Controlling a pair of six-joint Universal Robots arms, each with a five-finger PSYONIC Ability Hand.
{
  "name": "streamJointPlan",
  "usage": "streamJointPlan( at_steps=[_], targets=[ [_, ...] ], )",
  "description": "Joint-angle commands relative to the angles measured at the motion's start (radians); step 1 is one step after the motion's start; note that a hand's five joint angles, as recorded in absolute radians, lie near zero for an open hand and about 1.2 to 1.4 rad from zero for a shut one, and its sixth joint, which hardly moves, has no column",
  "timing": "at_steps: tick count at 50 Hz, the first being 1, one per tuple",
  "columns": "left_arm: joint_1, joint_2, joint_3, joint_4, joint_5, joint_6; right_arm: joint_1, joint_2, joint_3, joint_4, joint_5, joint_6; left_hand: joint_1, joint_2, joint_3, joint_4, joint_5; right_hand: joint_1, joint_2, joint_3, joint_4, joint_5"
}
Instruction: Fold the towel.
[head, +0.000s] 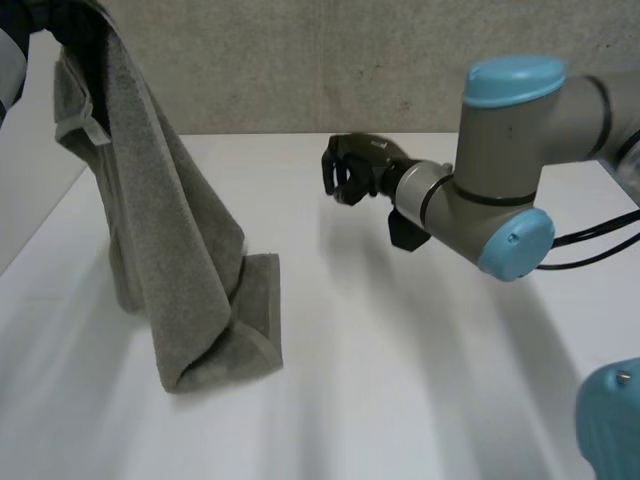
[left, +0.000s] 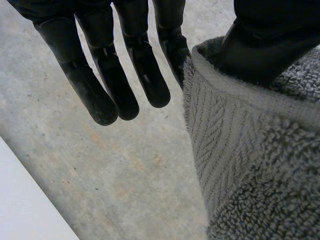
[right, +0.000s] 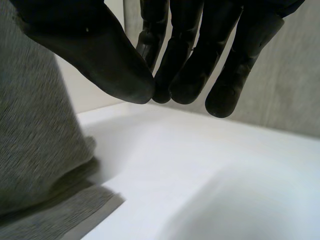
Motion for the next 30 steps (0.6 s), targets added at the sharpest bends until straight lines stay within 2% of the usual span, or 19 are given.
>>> streamJointPlan(
  at_steps=[1,2,4,5,6,13,15,21,30],
  targets=[
    [-0.011,0.012,-0.063,0.000,0.002,0.000,0.052,-0.026,0.070,0.004,0.009,-0.149,0.040,0.039,0.014,0.038,0.028,-0.038,-0.010,-0.037,-0.035,-0.045],
    [-0.011,0.012,-0.063,0.000,0.002,0.000,0.053,-0.026,0.070,0.004,0.009,-0.149,0.040,0.039,0.014,0.038,0.028,-0.039,-0.011,-0.038,-0.036,-0.046],
    [-0.011,0.021,-0.088,0.000,0.003,0.002,0.114,0.009,0.099,0.003,0.006,-0.178,0.040,0.039,0.014,0.038,0.028,-0.685,-0.657,-0.684,-0.682,-0.692],
    [-0.011,0.021,-0.088,0.000,0.003,0.002,0.114,0.010,0.099,0.003,0.006,-0.178,0.040,0.039,0.014,0.038,0.028,-0.688,-0.660,-0.687,-0.685,-0.695],
    [-0.010,0.027,-0.095,0.000,0.003,0.002,0.135,0.029,0.101,0.004,0.006,-0.178,0.040,0.039,0.014,0.038,0.028,-0.807,-0.779,-0.806,-0.804,-0.814],
    [-0.004,0.073,-0.105,-0.002,0.003,0.004,0.229,0.094,0.099,0.037,-0.045,-0.152,0.040,0.039,0.014,0.038,0.028,-0.803,-0.774,-0.801,-0.799,-0.810],
    [-0.002,0.085,-0.108,0.001,0.003,0.005,0.258,0.100,0.101,0.060,-0.097,-0.109,0.040,0.039,0.014,0.038,0.028,-0.806,-0.777,-0.804,-0.802,-0.813],
    [0.034,0.102,-0.128,0.000,0.005,0.005,0.275,0.099,0.110,0.067,-0.189,0.007,0.040,0.039,0.014,0.038,0.028,-0.829,-0.801,-0.828,-0.826,-0.836],
    [0.064,0.105,-0.172,0.003,0.007,0.005,0.277,0.094,0.110,0.067,-0.249,0.095,0.040,0.039,0.014,0.038,0.028,-0.782,-0.754,-0.781,-0.779,-0.789]
  ],
)
